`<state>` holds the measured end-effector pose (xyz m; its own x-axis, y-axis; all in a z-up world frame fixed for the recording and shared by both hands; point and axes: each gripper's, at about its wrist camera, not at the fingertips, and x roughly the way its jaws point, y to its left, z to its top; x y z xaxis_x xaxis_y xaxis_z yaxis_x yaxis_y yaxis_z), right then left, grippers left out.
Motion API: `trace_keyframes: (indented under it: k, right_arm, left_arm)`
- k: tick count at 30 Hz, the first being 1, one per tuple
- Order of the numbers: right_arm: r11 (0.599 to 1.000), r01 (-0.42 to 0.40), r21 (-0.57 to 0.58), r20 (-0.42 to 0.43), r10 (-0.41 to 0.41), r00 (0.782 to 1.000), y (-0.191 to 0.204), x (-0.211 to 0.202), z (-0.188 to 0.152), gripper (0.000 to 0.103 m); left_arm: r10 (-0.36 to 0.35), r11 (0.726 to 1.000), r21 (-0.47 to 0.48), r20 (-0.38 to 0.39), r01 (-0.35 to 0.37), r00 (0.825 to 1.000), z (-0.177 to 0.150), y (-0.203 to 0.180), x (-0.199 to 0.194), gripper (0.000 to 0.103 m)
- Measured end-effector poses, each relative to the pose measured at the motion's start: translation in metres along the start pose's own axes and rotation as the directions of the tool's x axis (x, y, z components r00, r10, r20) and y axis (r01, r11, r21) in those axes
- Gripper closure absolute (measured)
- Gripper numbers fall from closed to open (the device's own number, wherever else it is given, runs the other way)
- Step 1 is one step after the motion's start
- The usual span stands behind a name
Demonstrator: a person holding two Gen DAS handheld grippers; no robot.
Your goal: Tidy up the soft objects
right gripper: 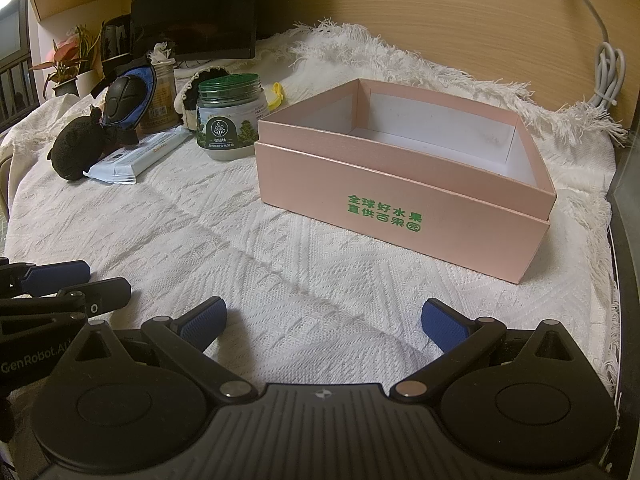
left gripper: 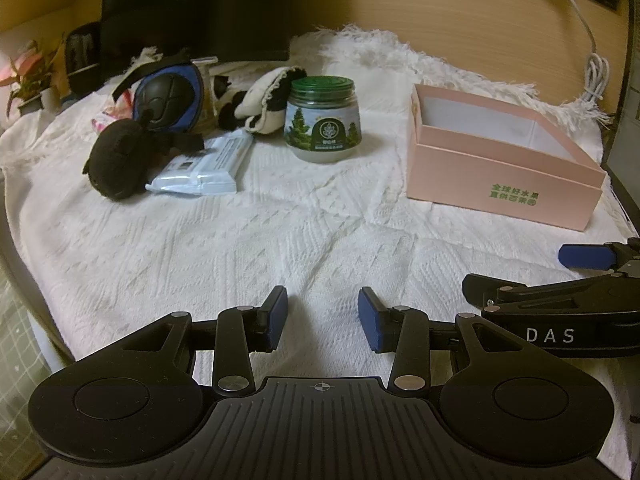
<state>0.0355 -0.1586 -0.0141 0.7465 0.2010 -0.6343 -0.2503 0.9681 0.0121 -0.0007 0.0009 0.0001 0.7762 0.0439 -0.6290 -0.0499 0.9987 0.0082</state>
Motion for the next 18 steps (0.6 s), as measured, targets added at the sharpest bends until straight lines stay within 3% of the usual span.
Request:
trace_keyframes:
  k: [18]
  right_arm:
    - [1.0,0.0,0.0,0.0,0.0,1.0,0.0,0.0,-0.0001,0.0]
  left_arm:
    - [0.002,1.0,0.005,-0.002,-0.002,1.0,0.0,-0.0001,0.0006,0.059]
